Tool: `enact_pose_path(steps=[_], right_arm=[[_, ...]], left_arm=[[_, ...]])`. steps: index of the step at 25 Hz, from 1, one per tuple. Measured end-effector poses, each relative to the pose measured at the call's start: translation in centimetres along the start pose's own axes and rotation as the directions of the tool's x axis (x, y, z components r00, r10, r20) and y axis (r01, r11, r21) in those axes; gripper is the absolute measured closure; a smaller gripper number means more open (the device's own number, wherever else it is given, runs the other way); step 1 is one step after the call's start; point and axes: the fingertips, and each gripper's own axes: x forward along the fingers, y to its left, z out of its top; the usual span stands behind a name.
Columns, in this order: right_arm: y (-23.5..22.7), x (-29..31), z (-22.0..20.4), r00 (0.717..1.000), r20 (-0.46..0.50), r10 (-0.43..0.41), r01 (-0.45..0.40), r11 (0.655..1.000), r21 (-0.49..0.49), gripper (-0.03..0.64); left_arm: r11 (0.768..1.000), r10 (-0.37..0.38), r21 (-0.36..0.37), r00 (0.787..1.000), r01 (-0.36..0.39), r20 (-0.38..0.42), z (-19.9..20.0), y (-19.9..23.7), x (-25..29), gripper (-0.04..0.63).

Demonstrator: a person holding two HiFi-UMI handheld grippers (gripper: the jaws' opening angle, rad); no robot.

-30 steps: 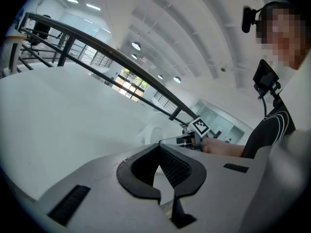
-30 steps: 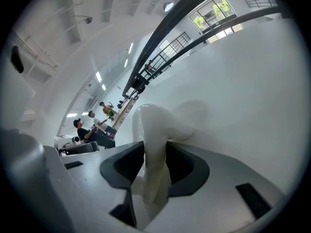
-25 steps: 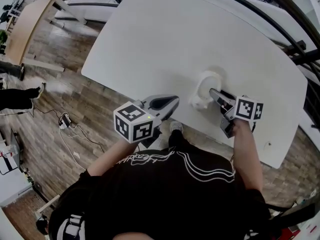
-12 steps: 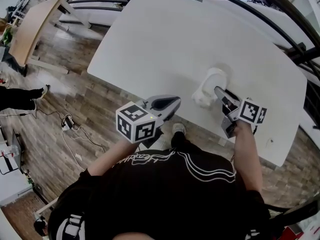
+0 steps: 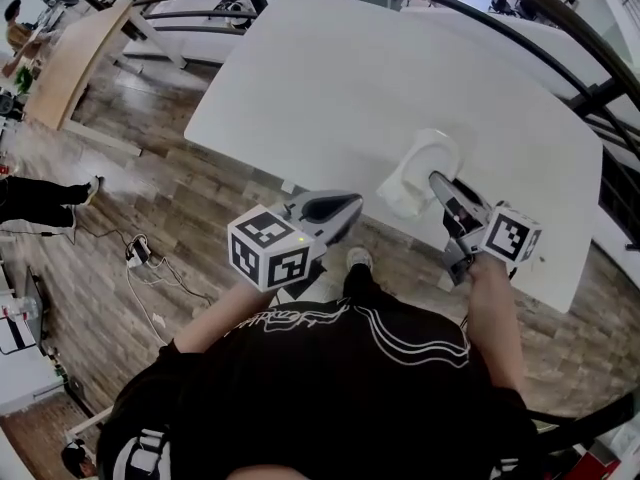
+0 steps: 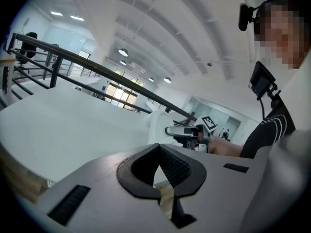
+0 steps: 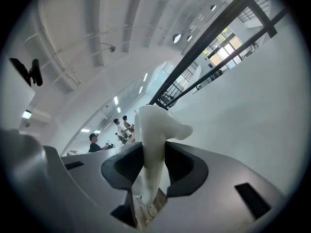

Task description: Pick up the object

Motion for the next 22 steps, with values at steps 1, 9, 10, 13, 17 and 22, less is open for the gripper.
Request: enact_pose_path(steps=[1, 9, 10, 13, 17, 22], right_arm=[[0.6, -0.4, 0.1, 1.0, 0.008, 0.007, -0.007, 1.0, -0.012, 0.491], [5.8, -4.1, -1.3, 0.996, 0.081, 0.027, -0.023, 0.999, -0.048, 0.491], [6.4, -4.7, -1.7, 0.996, 0.089, 0.026, -0.021, 0.998, -0.051, 0.491], [8.2, -6.3, -2.7, 0.994, 0.108, 0.03, -0.023, 0.998, -0.064, 0.491], [10.6, -8.3, -4.3, 0.991, 0.129, 0.041, -0.03, 0.996, -0.085, 0.491], [13.2, -10.8, -6.3, 0.99, 0.137, 0.045, -0.032, 0.994, -0.1, 0.491]], left_arm=[[1.0, -0.003, 0.006, 1.0, 0.003, 0.005, 0.2, -0.4, -0.2, 0.588], [0.998, -0.033, 0.062, 0.998, 0.03, 0.062, 1.5, -4.6, -3.7, 0.588], [0.997, -0.038, 0.073, 0.997, 0.033, 0.068, 1.5, -5.2, -4.2, 0.588], [0.994, -0.055, 0.098, 0.995, 0.047, 0.085, 1.4, -7.3, -5.6, 0.588], [0.989, -0.081, 0.129, 0.991, 0.067, 0.105, 1.0, -9.9, -7.2, 0.588], [0.984, -0.11, 0.153, 0.986, 0.091, 0.121, 0.3, -13.1, -8.9, 0.588]])
